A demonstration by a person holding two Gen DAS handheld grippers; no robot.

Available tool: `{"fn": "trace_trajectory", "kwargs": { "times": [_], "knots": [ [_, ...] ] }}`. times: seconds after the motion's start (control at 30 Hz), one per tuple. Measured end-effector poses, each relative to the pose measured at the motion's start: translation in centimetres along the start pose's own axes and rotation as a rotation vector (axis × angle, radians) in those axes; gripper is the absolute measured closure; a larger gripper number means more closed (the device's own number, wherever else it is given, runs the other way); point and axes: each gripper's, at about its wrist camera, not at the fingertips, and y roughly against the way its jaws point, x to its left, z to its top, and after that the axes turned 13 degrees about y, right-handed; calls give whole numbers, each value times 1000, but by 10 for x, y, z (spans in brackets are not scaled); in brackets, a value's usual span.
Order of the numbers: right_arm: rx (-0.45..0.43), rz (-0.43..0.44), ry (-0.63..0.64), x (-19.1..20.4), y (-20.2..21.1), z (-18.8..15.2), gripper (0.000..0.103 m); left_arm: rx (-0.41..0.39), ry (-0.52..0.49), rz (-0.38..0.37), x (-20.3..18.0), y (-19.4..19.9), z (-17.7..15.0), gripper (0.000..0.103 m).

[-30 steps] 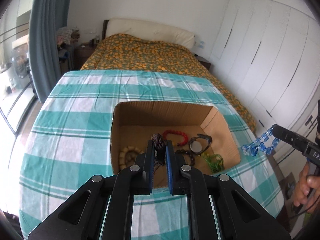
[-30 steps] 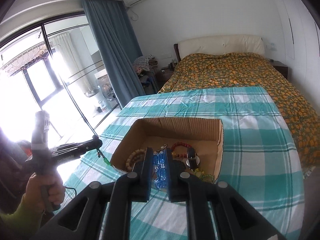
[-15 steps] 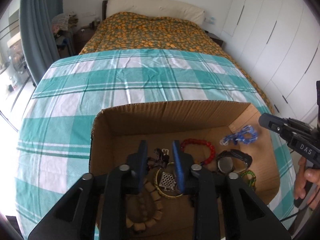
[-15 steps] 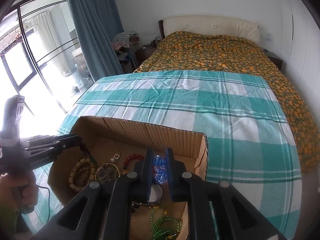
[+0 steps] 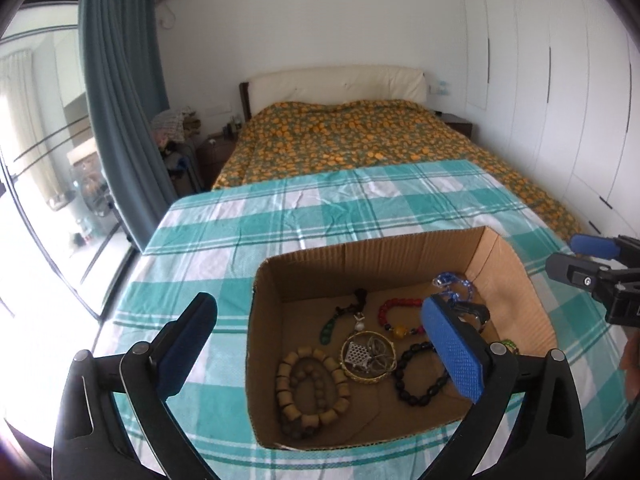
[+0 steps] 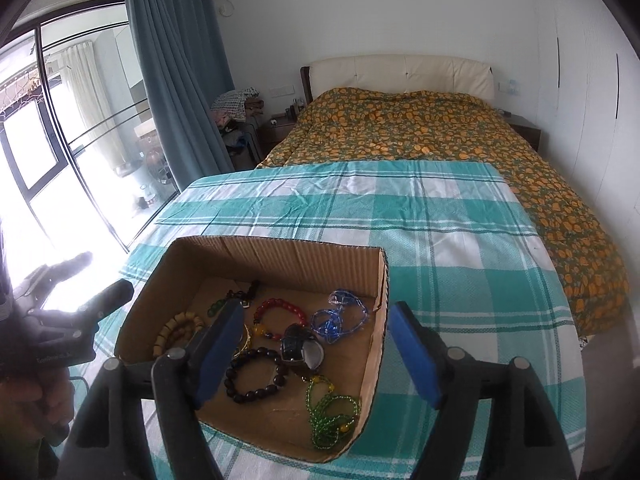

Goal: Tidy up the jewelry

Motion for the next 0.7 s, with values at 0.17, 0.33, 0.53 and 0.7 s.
{"fn": "trace_trajectory", "kwargs": {
  "times": [0.17,0.33,0.53,0.7],
  "knots": [
    [-10,-65,45,25,39,-8,18,-64,25,81,-4,43,-10,1],
    [-4,-70,42,42,67,-19,18,6,13,80,-2,62,-23,1],
    [28,-93,69,62,80,-29,18,37,81,52,8,78,-31,0],
    [31,-81,76,75,89,-31,18,33,88,53,9,93,-35,0]
  ]
}}
